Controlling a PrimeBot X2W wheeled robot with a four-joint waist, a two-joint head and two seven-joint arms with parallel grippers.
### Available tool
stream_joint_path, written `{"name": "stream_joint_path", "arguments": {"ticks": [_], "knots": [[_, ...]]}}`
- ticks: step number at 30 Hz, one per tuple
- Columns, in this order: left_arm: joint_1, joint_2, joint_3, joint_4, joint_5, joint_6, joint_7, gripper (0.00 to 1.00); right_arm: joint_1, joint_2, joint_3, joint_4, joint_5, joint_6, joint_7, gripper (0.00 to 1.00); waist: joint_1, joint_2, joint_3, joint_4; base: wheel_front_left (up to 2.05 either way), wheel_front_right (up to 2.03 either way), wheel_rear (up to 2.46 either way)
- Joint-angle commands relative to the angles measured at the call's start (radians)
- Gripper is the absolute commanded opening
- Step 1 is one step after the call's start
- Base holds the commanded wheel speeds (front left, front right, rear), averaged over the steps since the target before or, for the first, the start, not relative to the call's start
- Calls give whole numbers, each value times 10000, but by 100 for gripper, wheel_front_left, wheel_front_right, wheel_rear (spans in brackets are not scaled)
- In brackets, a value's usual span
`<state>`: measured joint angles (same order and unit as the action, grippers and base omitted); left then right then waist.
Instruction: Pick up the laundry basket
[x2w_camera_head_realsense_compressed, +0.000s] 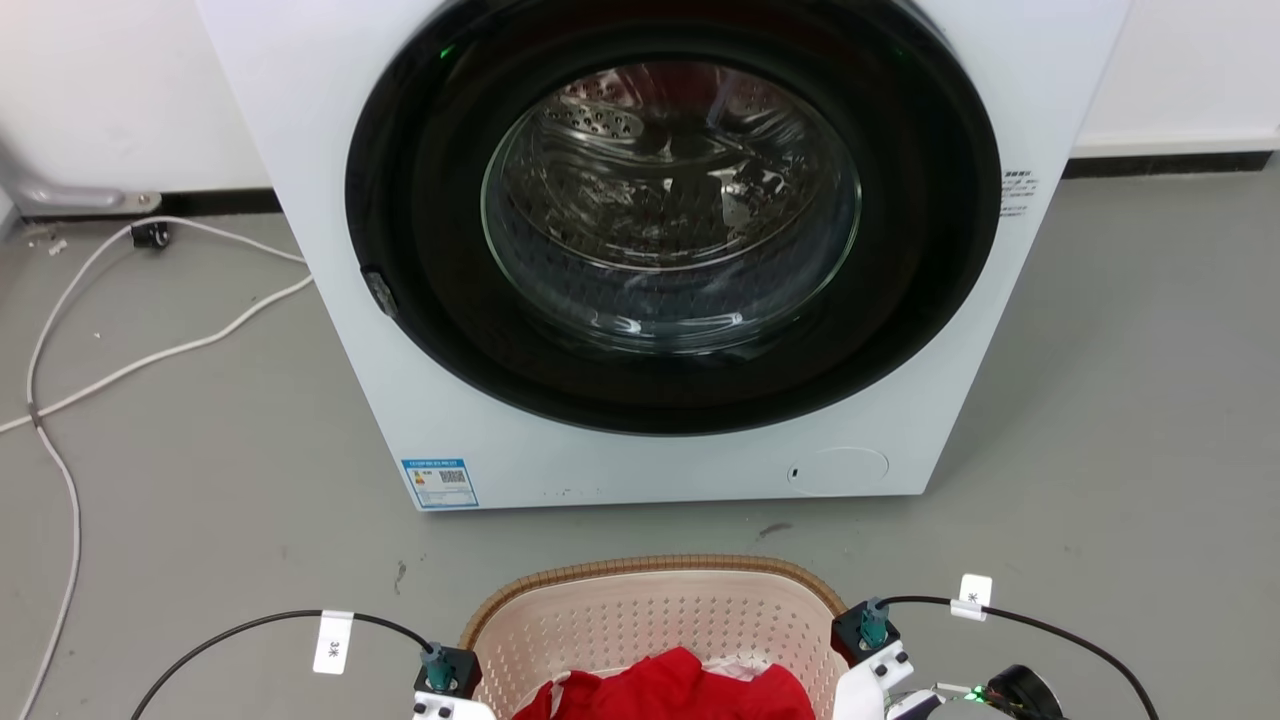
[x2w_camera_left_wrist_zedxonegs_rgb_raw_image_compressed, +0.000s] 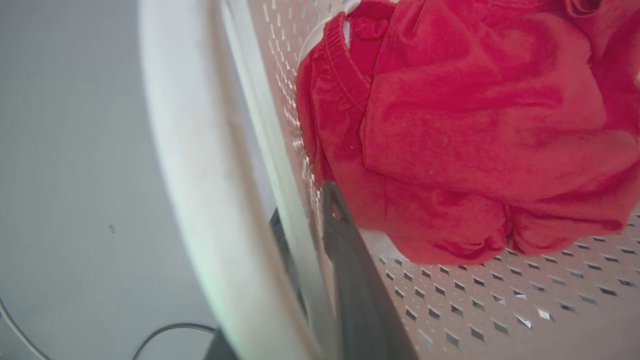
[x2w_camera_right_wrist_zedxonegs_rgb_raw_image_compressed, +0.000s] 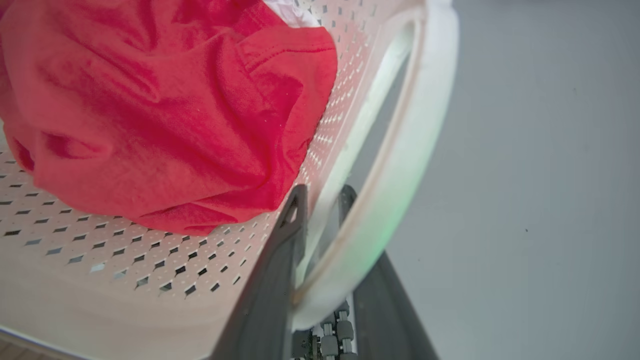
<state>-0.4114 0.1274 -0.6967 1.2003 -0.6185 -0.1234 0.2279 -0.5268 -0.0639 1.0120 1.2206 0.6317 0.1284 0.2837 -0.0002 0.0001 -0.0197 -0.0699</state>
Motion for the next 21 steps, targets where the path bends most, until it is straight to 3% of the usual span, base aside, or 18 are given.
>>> {"name": "stream_joint_path", "arguments": {"ticks": [1, 21], "knots": [[72, -76, -226, -188, -119, -113, 15, 0, 101, 90, 188, -171, 152, 40, 5, 0, 2, -1, -128, -6, 0, 0, 0], [33, 115, -1472, -73, -1271, -112, -179, 0, 127, -108, 1310, -40, 1416, 40, -114, 0, 2, -1, -411, -24, 0, 0, 0]]}}
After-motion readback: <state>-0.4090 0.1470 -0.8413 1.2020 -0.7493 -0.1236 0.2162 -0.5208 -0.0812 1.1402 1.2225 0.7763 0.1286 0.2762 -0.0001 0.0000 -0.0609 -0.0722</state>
